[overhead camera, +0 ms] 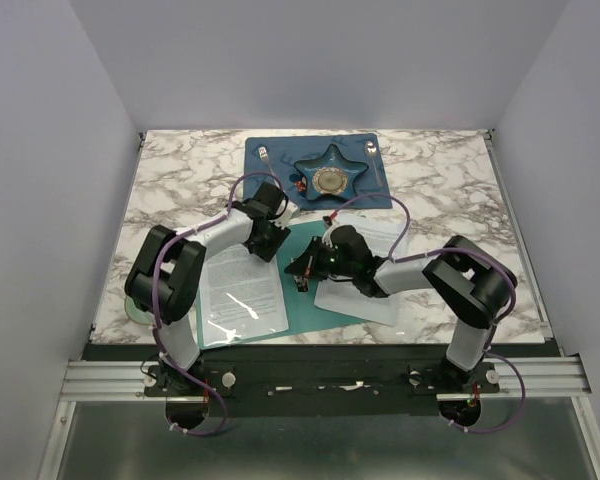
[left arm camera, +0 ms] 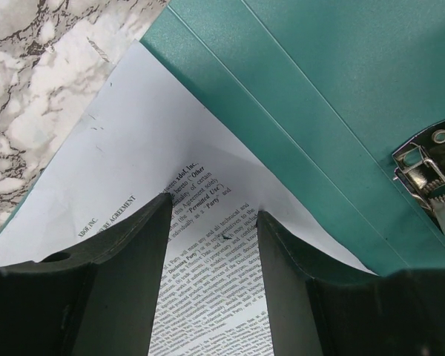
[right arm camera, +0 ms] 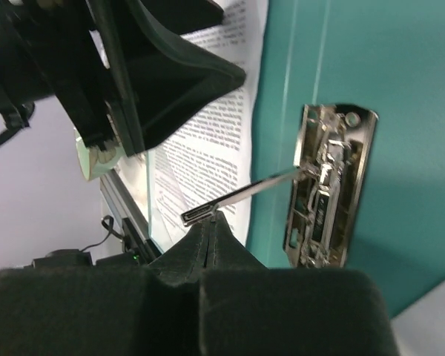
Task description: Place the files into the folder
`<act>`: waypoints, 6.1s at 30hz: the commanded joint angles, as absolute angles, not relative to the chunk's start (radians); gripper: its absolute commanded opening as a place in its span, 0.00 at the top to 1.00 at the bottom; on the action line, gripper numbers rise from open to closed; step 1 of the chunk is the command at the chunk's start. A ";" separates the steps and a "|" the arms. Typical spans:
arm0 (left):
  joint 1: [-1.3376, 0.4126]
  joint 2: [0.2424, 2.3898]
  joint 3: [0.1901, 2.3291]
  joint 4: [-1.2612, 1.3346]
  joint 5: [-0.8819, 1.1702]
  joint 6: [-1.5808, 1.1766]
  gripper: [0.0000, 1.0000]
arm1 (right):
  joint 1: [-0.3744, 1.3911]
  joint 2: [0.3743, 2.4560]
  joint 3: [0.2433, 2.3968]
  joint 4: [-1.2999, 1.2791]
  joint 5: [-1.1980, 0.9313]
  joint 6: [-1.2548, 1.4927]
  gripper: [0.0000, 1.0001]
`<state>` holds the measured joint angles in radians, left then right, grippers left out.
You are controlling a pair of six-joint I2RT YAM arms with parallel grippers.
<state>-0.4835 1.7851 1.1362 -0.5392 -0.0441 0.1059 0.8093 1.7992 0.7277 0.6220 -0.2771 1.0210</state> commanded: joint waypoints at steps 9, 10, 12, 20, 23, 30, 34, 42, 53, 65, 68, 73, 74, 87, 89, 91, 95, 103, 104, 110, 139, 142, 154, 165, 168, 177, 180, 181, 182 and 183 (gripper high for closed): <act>-0.482 1.655 1.114 -0.601 -0.034 0.132 0.39 | 0.719 1.885 0.893 0.511 -0.313 0.927 1.00; -0.482 1.648 1.118 -0.604 -0.035 0.132 0.39 | 0.716 1.866 0.897 0.491 -0.313 0.907 1.00; -0.482 1.622 1.132 -0.607 -0.043 0.130 0.39 | 0.716 1.833 0.899 0.419 -0.308 0.884 0.99; -0.483 1.565 1.216 -0.643 -0.025 0.114 0.34 | 0.687 1.541 0.911 0.004 -0.088 0.753 0.50; -0.489 1.571 1.235 -0.650 -0.002 0.107 0.34 | 0.646 1.482 0.931 -0.286 0.090 0.767 0.41; -0.563 1.620 1.249 -0.647 0.015 0.107 0.34 | 0.450 1.373 0.865 -0.635 0.291 0.856 0.37; -0.589 1.677 1.288 -0.646 0.025 0.091 0.34 | 0.341 1.399 0.877 -0.634 0.282 0.812 0.35; -0.595 1.807 1.403 -0.698 0.090 0.040 0.34 | 0.291 1.567 1.012 -0.632 0.298 0.704 0.32; -0.595 1.822 1.411 -0.707 0.090 0.023 0.34 | 0.250 1.660 0.971 -0.520 0.233 0.624 0.44; -0.592 1.827 1.384 -0.693 0.087 -0.060 0.34 | 0.245 1.540 0.920 -0.364 0.006 0.401 0.96; -0.592 1.819 1.367 -0.684 0.083 -0.048 0.34 | 0.244 1.519 0.923 -0.364 -0.038 0.356 0.99; -0.591 1.818 1.364 -0.687 0.057 -0.035 0.34 | 0.247 1.531 0.953 -0.364 -0.120 0.321 0.99; -0.591 1.815 1.364 -0.689 0.055 -0.031 0.34 | 0.248 1.535 0.954 -0.365 -0.133 0.316 0.99; -0.563 1.801 1.371 -0.699 0.043 -0.020 0.34 | 0.396 1.637 1.063 -0.442 -0.040 0.226 0.99; -0.565 1.798 1.371 -0.701 0.040 -0.018 0.35 | 0.408 1.647 1.071 -0.446 -0.032 0.218 0.99; -0.564 1.795 1.365 -0.698 0.035 -0.017 0.34 | 0.410 1.655 1.081 -0.449 -0.035 0.213 0.99; -0.563 1.789 1.351 -0.689 0.026 -0.008 0.34 | 0.419 1.675 1.111 -0.462 -0.023 0.193 0.99; -0.560 1.779 1.342 -0.686 0.017 -0.005 0.34 | 0.436 1.724 1.175 -0.495 -0.008 0.183 0.99; -0.560 1.778 1.342 -0.687 0.017 -0.005 0.34 | 0.440 1.727 1.180 -0.499 -0.009 0.186 0.99; -0.558 1.772 1.335 -0.683 0.008 0.026 0.34 | 0.448 1.730 1.175 -0.505 -0.006 0.204 0.99; -0.569 1.855 1.339 -0.655 -0.109 0.038 0.34 | 0.449 1.528 1.063 -0.428 0.181 0.340 0.52; -0.581 1.882 1.359 -0.643 -0.107 0.046 0.34 | 0.449 1.474 1.013 -0.379 0.169 0.380 0.53; -0.630 1.928 1.351 -0.632 -0.118 0.049 0.34 | 0.449 1.390 0.873 -0.285 0.141 0.498 0.59; -0.683 1.979 1.407 -0.650 -0.114 0.046 0.34 | 0.449 1.356 0.802 -0.261 0.149 0.515 0.62; -0.695 1.977 1.436 -0.661 -0.104 0.046 0.34 | 0.449 1.347 0.792 -0.261 0.153 0.522 0.62; -0.744 1.979 1.509 -0.692 -0.058 0.046 0.34 | 0.451 1.305 0.744 -0.256 0.158 0.538 0.63; -0.744 1.974 1.525 -0.695 -0.051 0.055 0.34 | 0.449 1.293 0.729 -0.253 0.158 0.551 0.63; -0.744 1.974 1.531 -0.696 -0.049 0.058 0.34 | 0.449 1.290 0.724 -0.253 0.161 0.554 0.63; -0.742 1.974 1.535 -0.701 -0.049 0.060 0.34 | 0.449 1.287 0.721 -0.250 0.158 0.557 0.63; -0.742 1.973 1.537 -0.710 -0.055 0.061 0.34 | 0.449 1.281 0.715 -0.250 0.156 0.561 0.63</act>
